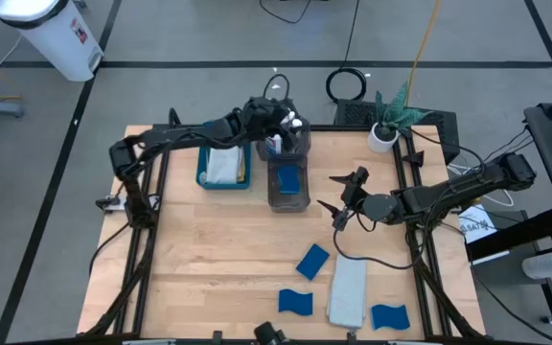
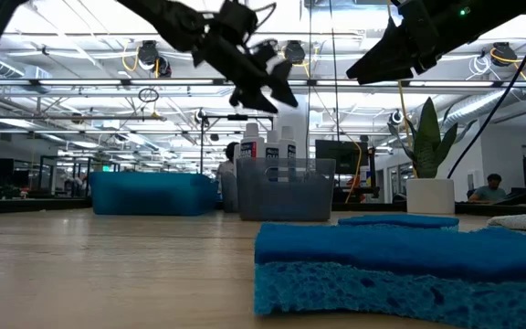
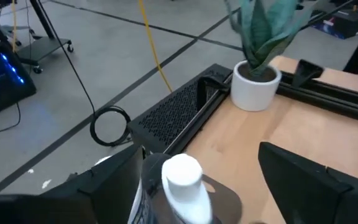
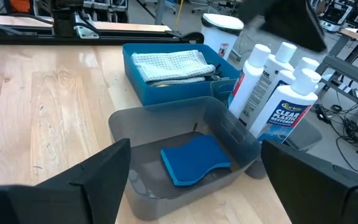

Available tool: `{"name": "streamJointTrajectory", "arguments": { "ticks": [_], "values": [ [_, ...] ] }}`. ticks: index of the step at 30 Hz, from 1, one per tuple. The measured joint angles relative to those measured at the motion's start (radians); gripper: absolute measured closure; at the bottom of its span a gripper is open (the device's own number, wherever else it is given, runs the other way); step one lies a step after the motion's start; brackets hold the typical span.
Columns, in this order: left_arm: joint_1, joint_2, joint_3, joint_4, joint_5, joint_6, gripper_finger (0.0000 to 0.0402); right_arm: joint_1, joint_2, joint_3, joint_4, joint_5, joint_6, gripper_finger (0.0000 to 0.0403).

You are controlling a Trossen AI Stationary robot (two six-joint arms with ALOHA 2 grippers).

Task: Pick & Place Kitchen Items
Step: Put the gray microfiber towel into the blue bin

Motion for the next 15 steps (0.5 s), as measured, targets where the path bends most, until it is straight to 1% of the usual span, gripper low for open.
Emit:
{"name": "streamJointTrajectory", "arguments": {
  "ticks": [6, 8, 10, 12, 15],
  "values": [
    [-0.023, -0.155, 0.0, -0.202, 0.02, -0.001, 0.0065, 0.0, 0.0, 0.0, -0.005, 0.0, 0.0, 0.0071],
    [-0.036, -0.205, -0.018, -0.234, 0.045, 0.009, 0.0065, 0.0, 0.0, 0.0, -0.014, -0.001, 0.009, 0.0071],
    [-0.054, -0.259, -0.068, -0.215, 0.078, 0.02, 0.0066, 0.0, 0.0, 0.0, -0.024, -0.004, 0.02, 0.0071],
    [-0.074, -0.311, -0.144, -0.165, 0.116, 0.024, 0.0066, 0.005, 0.0, 0.0, -0.043, -0.012, 0.035, 0.0071],
    [-0.107, -0.378, -0.287, -0.068, 0.146, -0.004, 0.0064, 0.007, 0.0, 0.0, -0.077, -0.111, 0.079, 0.0071]
  ]
}}
